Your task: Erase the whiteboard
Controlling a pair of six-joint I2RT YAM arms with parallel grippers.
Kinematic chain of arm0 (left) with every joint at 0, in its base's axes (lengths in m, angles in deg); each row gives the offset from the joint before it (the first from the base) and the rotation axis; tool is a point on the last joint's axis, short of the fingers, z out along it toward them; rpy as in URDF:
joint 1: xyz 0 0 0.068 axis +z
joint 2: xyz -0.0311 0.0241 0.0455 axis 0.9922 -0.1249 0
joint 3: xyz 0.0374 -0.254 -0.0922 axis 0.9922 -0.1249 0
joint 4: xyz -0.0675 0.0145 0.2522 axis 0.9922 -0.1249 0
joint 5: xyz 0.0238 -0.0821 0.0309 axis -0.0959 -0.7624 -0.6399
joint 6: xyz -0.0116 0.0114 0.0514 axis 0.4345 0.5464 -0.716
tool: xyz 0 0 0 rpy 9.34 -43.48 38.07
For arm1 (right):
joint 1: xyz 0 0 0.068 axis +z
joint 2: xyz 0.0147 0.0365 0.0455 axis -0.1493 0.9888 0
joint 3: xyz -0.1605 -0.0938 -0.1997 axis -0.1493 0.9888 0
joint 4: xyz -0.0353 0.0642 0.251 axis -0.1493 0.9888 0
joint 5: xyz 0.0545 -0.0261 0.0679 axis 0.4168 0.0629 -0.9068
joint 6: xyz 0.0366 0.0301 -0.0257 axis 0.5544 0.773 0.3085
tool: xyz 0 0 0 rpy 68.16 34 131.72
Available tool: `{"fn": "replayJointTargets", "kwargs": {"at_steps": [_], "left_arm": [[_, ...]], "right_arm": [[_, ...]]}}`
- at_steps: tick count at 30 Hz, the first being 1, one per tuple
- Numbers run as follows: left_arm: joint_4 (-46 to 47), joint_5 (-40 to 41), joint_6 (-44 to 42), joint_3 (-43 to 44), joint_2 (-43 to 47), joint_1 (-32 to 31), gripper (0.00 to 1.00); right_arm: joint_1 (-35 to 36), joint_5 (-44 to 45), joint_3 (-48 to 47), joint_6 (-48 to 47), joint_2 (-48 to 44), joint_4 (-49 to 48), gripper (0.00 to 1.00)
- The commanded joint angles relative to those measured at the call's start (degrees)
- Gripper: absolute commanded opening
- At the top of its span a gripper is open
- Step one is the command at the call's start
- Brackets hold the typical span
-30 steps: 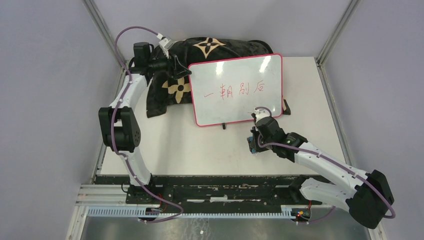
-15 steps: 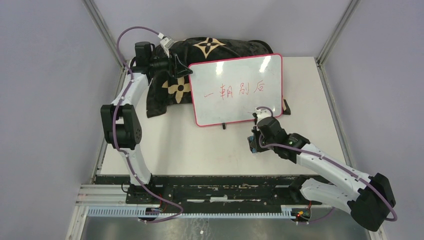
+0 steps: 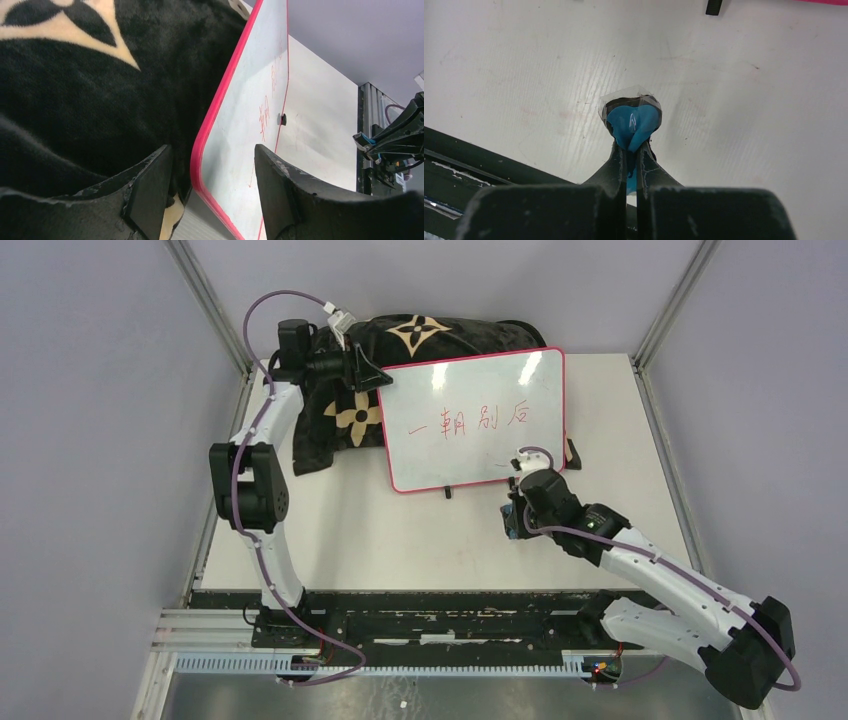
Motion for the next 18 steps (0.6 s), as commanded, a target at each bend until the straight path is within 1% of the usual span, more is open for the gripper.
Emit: {"fn": "replayJointTargets", "kwargs": {"at_steps": [1,7,13,18], "left_arm": [[3.3,-3.7,4.2,4.8,-1.5,-0.3,0.67],[5.2,-4.7,7.2,6.7,-3.6,-0.3,0.66],[4.9,-5.6,7.5,7.1,-5.0,-0.4,0.65],[4.6,-6.2,7.4,6.7,-4.9,-0.4,0.65]], "right_arm": [[-0.2,3.8,-4.5,-1.7,-1.4,0.2,0.01],[-0.2,8.2,-7.8,-3.9,-0.4,-1.6,0.01],[-0.2,9.2,-12.0,-5.6,3.1,-3.3,0.01],[-0.2,9.9,-13.3,-6.3,4.8,-4.4,0.01]]}}
